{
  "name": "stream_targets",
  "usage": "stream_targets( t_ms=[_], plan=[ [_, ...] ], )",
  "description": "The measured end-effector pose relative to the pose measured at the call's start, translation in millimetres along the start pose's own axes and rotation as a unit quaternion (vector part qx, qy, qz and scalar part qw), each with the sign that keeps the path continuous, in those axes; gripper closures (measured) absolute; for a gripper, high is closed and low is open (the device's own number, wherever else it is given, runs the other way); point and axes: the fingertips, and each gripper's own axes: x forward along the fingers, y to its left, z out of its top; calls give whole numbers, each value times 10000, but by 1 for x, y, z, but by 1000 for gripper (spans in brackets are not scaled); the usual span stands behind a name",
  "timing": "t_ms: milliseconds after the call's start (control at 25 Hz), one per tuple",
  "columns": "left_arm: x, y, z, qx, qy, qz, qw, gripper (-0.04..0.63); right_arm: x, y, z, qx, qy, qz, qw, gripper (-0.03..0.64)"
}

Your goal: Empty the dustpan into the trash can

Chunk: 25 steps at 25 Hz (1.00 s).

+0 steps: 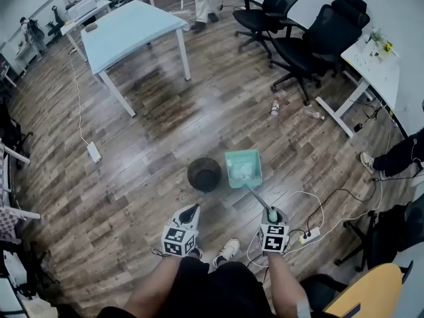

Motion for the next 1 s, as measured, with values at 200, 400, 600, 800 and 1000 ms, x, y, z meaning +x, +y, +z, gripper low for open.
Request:
stream_targets(
  t_ms=[200, 400, 600, 800, 1000],
  plan=[
    [-13, 5, 1, -84, -152, 319, 9993, 583, -8, 2, 16, -247, -153, 205, 9994, 518],
    [-29, 11, 1, -70, -195, 421, 9989, 583, -18, 13, 29, -677, -269, 366, 9967, 518],
    [-51, 21, -4, -72, -253, 468, 9986, 583, -22, 27, 36, -1137, -298, 474, 9919, 518],
    [-78, 37, -11, -46, -276, 612, 9977, 583, -25, 42, 43, -1494, -329, 443, 9872, 518],
    [-96, 49, -18, 56, -273, 644, 9975, 583, -27, 59, 49, -2013, -346, 391, 9781, 518]
  ],
)
